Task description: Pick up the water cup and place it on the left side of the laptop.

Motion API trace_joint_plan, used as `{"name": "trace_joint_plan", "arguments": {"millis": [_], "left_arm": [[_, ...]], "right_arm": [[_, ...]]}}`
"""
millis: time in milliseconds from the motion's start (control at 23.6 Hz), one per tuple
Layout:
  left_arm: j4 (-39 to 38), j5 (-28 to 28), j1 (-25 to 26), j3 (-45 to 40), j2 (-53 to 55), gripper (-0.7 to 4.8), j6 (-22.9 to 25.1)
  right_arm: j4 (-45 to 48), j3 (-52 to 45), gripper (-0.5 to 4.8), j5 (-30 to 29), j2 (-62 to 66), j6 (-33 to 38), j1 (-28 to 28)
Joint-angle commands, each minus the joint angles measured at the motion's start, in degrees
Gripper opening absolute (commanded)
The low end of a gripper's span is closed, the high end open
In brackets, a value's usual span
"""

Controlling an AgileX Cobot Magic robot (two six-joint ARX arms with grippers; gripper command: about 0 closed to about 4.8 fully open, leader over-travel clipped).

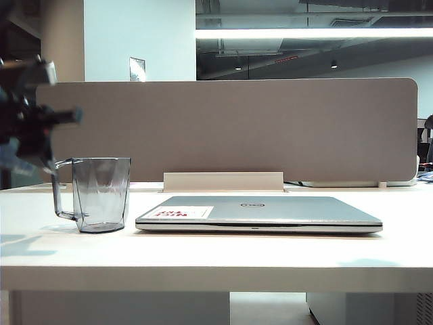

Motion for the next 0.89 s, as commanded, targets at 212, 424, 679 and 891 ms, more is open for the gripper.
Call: {"name": "trace_joint_plan", "arguments": {"millis": [212,424,679,891], "left_arm": [[-8.22,6.1,-0.55,0.22,-12.61,-0.06,-2.29],[-8.7,5.35,-3.8,0.22,-17.97,-0.06,0.85],[-10.21,5.22,-6.64,0.2,-18.45,-0.06,2.27],[-10.62,5.46,-8.5,-0.57,-18.67,-0.06,3.91]], "right_arm": [[2.27,-3.93,-0.08,2.67,-3.3,2.14,-0.07],[8.72,-11.76,-0.09,3.61,-10.29,5.57,-0.07],[13.46,-19.76,-0.08,7.34,-16.63,9.99,-0.07],[19.61,-27.89,-0.08,7.28,-20.09,13.6,-0.07]]}}
